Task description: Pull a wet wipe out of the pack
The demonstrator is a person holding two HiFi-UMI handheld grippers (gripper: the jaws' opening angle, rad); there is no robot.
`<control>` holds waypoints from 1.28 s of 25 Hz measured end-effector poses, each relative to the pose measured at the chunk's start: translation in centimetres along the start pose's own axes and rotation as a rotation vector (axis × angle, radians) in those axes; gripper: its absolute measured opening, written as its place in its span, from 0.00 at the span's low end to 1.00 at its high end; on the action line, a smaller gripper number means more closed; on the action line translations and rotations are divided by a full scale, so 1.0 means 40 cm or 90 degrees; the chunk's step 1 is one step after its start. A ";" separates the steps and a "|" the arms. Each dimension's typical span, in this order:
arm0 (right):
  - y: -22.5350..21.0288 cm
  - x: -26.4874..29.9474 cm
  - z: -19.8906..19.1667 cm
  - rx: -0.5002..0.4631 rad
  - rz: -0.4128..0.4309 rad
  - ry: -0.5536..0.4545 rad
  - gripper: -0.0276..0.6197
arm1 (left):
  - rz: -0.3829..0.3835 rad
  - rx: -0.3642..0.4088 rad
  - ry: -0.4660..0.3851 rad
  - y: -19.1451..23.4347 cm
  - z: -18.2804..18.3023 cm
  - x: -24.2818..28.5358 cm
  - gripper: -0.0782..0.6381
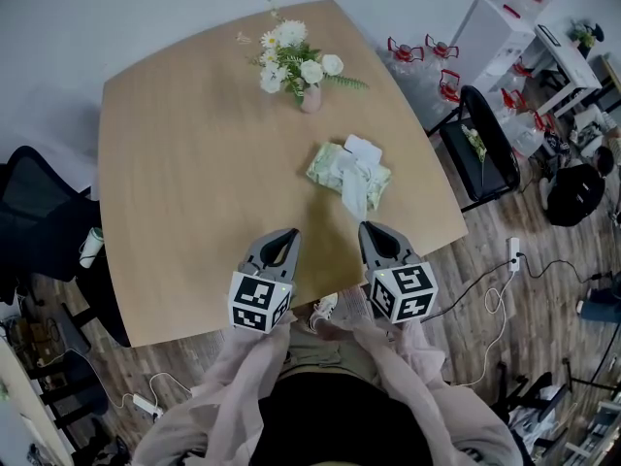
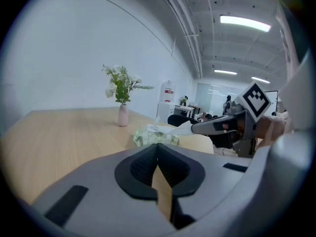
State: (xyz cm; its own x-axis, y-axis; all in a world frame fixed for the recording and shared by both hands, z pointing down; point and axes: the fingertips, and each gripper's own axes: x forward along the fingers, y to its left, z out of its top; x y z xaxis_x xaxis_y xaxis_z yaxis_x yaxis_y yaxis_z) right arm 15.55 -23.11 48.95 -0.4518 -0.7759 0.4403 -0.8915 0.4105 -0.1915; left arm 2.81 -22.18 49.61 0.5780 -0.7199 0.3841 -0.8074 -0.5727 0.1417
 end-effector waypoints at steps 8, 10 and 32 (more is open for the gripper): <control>0.020 -0.016 0.006 0.012 -0.010 -0.015 0.06 | -0.011 0.011 0.003 0.001 -0.002 -0.027 0.12; 0.025 -0.022 0.006 0.014 -0.014 -0.018 0.06 | -0.013 0.013 0.002 0.002 -0.002 -0.033 0.12; 0.096 -0.123 0.047 0.036 0.000 -0.070 0.06 | -0.049 0.009 -0.022 -0.022 0.034 -0.095 0.12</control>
State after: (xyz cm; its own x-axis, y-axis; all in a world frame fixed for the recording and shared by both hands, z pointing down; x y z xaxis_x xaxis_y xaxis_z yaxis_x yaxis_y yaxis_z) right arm 14.30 -18.61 44.40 -0.4494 -0.8254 0.3417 -0.8907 0.3847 -0.2423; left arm 1.49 -19.46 46.79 0.6425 -0.6861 0.3413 -0.7586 -0.6325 0.1565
